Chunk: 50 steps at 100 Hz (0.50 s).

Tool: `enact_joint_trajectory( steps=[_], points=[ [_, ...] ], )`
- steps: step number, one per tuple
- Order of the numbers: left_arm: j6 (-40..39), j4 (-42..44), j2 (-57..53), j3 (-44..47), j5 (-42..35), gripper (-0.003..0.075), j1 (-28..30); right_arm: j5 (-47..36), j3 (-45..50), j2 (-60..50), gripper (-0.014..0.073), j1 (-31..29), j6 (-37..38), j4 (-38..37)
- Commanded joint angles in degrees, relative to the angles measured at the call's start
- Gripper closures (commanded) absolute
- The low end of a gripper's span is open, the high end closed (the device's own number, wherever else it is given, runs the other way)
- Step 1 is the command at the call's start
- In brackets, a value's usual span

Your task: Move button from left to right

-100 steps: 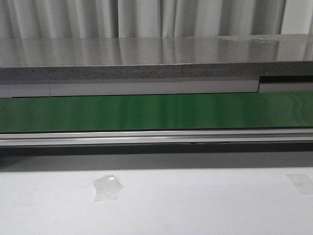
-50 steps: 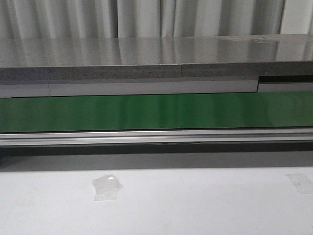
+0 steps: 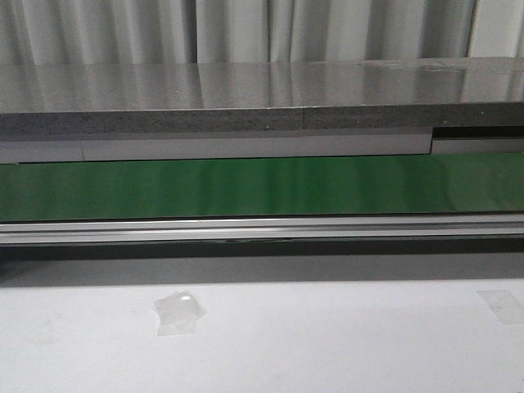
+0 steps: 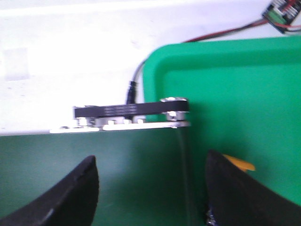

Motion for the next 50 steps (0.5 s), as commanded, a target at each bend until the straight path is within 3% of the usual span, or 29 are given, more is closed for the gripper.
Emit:
enact_joint_trajectory(
  steps=[1, 50],
  points=[
    [-0.61, -0.63, 0.19, -1.81, -4.0, 0.074, -0.14, -2.5, -1.87, -4.99, 0.0103, 2.1, 0.09, 1.06],
    [-0.61, -0.63, 0.19, -1.81, -4.0, 0.074, -0.14, -2.69, -1.57, -15.22, 0.0103, 11.23, 0.04, 1.69]
  ],
)
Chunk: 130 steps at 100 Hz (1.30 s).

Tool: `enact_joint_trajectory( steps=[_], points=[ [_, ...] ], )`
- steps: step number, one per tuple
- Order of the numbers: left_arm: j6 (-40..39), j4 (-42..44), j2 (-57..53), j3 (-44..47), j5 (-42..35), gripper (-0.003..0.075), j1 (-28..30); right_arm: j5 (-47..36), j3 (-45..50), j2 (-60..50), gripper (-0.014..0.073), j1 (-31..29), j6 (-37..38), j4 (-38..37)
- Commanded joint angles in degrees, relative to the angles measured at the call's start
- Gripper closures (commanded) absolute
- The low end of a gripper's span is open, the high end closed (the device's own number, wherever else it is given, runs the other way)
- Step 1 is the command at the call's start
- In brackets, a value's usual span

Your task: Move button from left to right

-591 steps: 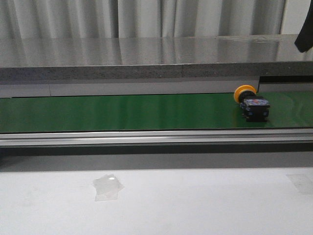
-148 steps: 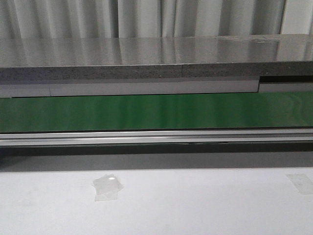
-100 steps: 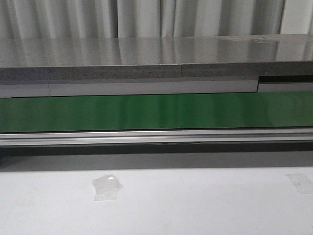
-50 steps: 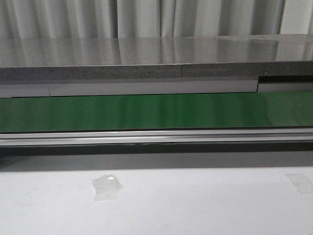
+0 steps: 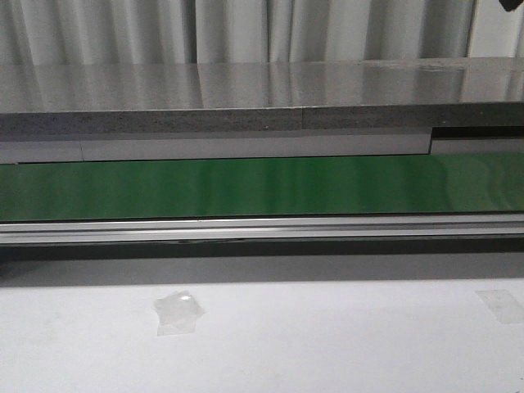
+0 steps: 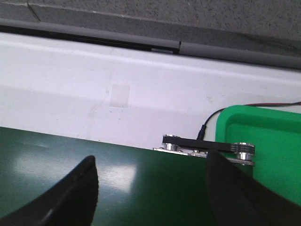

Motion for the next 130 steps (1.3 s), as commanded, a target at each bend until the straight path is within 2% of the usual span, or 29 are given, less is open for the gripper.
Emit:
enact_joint_trajectory(
  steps=[1, 21, 52, 92, 130],
  points=[
    [-0.61, -0.63, 0.19, -1.81, -4.0, 0.074, -0.14, -2.5, -1.46, -4.7, 0.0103, 0.8, 0.04, 0.96],
    [-0.61, -0.63, 0.19, -1.81, -4.0, 0.074, -0.14, -4.53, 4.06, -10.89, 0.0103, 1.3, 0.04, 1.41],
    [-0.61, -0.63, 0.19, -1.81, -4.0, 0.074, -0.14, -13.86, 21.16, -23.57, 0.0103, 1.3, -0.14, 2.85],
    [-0.61, -0.63, 0.19, -1.81, -4.0, 0.074, -0.14, -19.42, 42.02, -41.29, 0.0103, 1.3, -0.5, 3.69],
    [-0.61, -0.63, 0.19, -1.81, -4.0, 0.074, -0.14, -17.95, 57.0, -61.34, 0.0103, 1.3, -0.5, 4.8]
  ],
)
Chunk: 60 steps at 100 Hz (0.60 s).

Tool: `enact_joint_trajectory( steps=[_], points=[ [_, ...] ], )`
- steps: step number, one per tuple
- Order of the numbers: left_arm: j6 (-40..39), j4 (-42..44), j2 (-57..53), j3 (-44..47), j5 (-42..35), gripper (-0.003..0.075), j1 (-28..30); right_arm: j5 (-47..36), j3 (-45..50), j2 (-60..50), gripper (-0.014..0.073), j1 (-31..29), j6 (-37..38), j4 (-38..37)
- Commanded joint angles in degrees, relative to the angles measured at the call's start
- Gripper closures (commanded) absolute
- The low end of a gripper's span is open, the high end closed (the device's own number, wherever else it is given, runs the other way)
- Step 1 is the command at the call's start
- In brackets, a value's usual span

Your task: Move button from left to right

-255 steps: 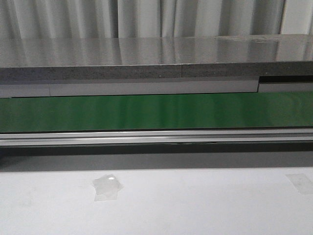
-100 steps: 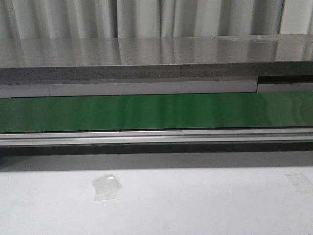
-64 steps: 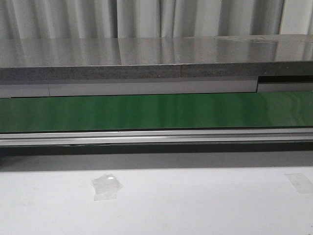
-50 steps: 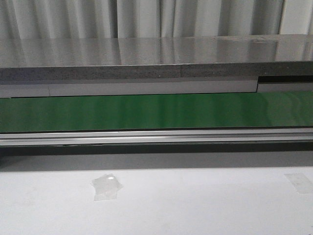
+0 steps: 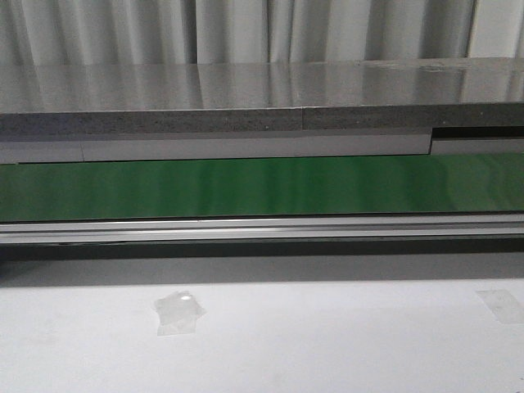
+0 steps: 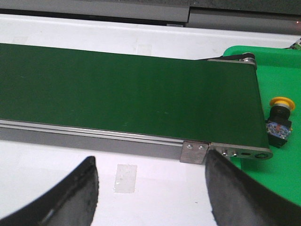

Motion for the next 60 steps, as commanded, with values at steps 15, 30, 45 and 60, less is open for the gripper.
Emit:
enact_joint_trajectory(
  steps=[15, 30, 45, 60],
  points=[
    [-0.61, -0.63, 0.19, -1.81, -4.0, 0.074, -0.14, 0.3, 2.23, -9.96, 0.0103, -0.01, -0.49, 1.71],
    [-0.61, -0.63, 0.19, -1.81, -4.0, 0.074, -0.14, 2.81, 2.61, -12.86, 0.0103, -0.01, -0.49, 1.71],
    [-0.61, -0.63, 0.19, -1.81, -4.0, 0.074, -0.14, 3.21, 2.61, -12.81, 0.0141, -0.01, -0.49, 1.71],
    [-0.61, -0.63, 0.19, -1.81, -4.0, 0.074, -0.14, 3.21, 2.61, -12.81, 0.0368, -0.01, -0.49, 1.71]
  ],
)
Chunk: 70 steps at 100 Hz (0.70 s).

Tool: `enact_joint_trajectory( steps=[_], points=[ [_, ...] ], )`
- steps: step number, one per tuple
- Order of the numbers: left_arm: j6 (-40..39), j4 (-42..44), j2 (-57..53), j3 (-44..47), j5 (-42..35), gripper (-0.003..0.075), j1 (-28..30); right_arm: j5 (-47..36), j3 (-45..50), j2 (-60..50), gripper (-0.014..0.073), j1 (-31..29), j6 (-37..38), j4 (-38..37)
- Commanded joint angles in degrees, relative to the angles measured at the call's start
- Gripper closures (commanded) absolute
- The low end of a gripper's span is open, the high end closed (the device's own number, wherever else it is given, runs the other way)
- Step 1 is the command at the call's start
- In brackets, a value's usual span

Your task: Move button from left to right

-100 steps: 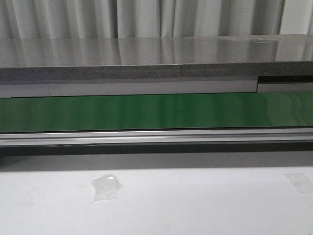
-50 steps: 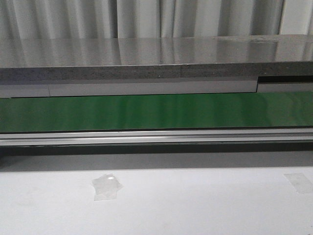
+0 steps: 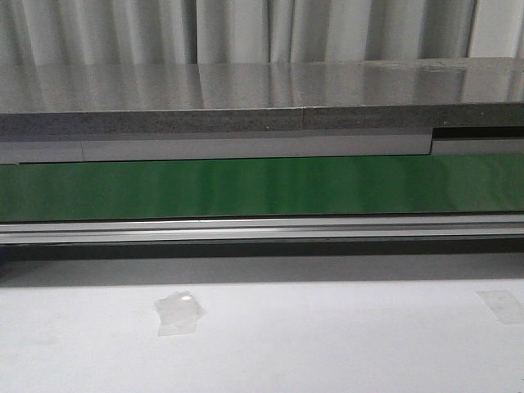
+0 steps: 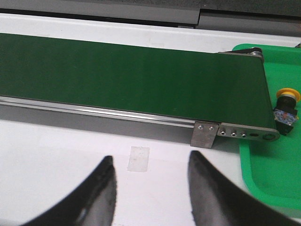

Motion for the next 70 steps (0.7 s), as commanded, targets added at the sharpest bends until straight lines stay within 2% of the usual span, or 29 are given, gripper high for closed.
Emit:
enact_joint_trajectory(
  steps=[1, 16, 70],
  points=[
    [-0.61, -0.63, 0.19, -1.81, -4.0, 0.074, -0.14, -3.43, -1.37, 0.33, 0.0395, -0.01, -0.49, 0.83],
    [-0.61, -0.63, 0.19, -1.81, -4.0, 0.074, -0.14, -3.55, -1.37, 0.33, 0.0664, -0.01, -0.49, 0.83],
    [-0.61, -0.63, 0.19, -1.81, -4.0, 0.074, -0.14, -3.42, -1.37, 0.33, 0.0659, -0.01, -0.49, 0.83]
  ],
)
